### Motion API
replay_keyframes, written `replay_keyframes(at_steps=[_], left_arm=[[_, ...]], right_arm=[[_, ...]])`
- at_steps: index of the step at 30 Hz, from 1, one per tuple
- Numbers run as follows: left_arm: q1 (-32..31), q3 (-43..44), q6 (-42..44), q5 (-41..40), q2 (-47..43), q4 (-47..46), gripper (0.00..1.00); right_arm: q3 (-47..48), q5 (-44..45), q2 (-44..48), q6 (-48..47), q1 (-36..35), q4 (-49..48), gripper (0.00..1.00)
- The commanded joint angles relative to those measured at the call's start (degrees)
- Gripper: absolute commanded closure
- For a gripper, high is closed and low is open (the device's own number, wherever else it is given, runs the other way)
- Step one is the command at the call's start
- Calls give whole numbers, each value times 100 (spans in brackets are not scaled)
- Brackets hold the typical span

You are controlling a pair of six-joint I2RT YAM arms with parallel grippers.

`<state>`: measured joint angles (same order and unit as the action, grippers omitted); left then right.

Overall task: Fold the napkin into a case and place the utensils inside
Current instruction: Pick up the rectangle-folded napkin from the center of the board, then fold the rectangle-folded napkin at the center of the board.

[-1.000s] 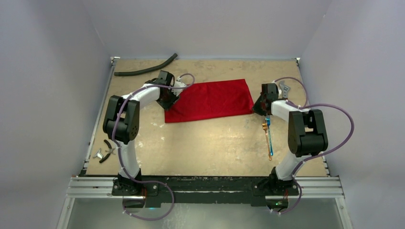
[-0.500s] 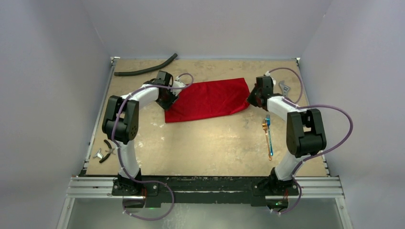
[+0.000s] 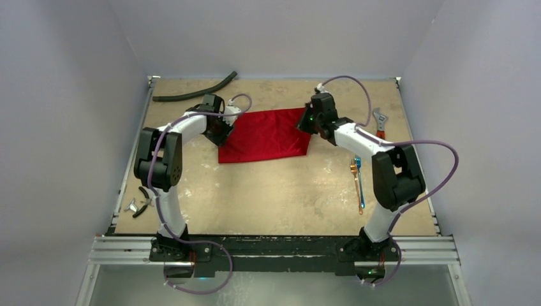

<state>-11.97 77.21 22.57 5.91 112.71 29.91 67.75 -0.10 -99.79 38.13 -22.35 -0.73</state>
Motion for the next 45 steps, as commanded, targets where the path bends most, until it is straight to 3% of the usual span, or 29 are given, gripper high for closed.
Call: replay_keyframes(at_steps=[1, 28, 45], left_arm=[[108, -114, -188, 133, 77, 0, 64], [323, -173, -550, 796, 59, -84, 65], [765, -13, -730, 1517, 60, 73, 68]], right_arm=[[589, -336, -300, 53, -455, -115, 99], [2393, -1594, -2160, 836, -1786, -785, 100], [2467, -2109, -2523, 1008, -1990, -1318, 100]])
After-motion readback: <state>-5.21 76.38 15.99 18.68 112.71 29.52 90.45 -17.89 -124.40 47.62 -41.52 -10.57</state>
